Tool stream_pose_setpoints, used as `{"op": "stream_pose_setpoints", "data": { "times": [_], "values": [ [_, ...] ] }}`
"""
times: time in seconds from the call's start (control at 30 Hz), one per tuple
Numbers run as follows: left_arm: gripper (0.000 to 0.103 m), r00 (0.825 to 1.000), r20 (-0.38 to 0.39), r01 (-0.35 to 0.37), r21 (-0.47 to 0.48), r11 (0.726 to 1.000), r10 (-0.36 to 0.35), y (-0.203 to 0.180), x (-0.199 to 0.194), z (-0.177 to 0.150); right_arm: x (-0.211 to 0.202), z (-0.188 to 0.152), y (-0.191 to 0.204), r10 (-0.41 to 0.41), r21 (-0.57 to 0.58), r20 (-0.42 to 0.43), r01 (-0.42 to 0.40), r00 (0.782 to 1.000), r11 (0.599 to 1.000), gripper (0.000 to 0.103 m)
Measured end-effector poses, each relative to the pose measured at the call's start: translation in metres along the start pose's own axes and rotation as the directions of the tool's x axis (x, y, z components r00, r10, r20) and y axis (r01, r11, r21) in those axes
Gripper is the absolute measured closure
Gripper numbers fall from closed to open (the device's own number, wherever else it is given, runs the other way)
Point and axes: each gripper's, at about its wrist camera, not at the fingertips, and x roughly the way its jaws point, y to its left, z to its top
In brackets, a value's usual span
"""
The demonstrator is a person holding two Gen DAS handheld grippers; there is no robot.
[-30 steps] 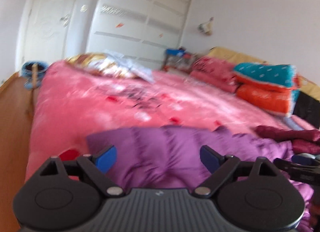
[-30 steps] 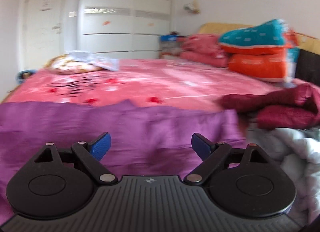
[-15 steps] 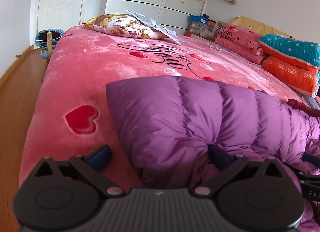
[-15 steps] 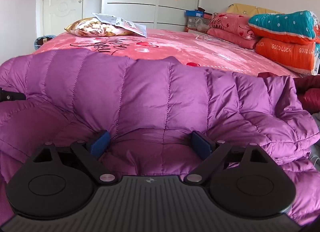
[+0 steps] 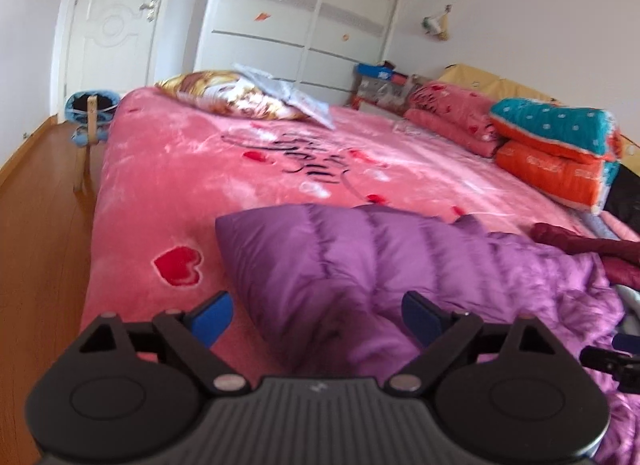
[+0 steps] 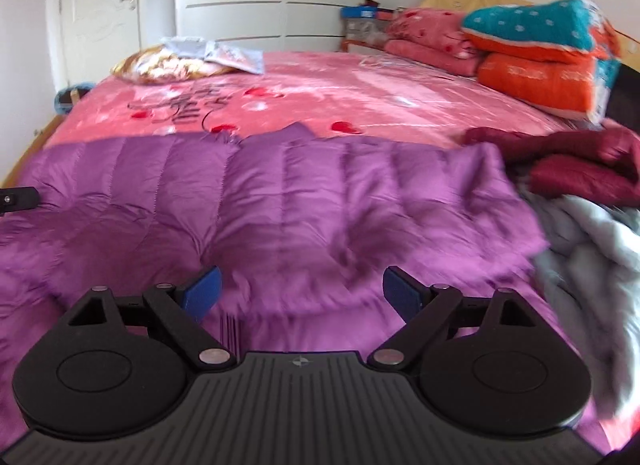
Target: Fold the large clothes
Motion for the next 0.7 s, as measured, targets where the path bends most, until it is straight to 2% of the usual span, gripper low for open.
{"op": "stream_pose_setpoints", "data": {
  "times": [0.2,0.4,0.7],
  "values": [
    [0.011,0.999,-0.027,0.042,0.07,0.997,-0.04,-0.018,-0.057,-0.017,-0.073,-0.037,-0.033,-0.013,0.084,-0.001,0.013,1.0,0.996,0.0],
    [0.011,0.996,-0.062,0.067,0.113,0.991,-0.06,-0.029,-0.113,-0.036,-0.133,-0.067,-0.059,-0.022,0.111,-0.013,0.023,1.0,0.993,0.0],
    [0.011,0.982,-0.165,0.11,0.131,0.985,-0.088,-0.039,-0.169,-0.065,-0.194,-0.097,-0.088,-0.069,0.178,0.021,0.064,0.997,0.982,0.0]
  ]
}}
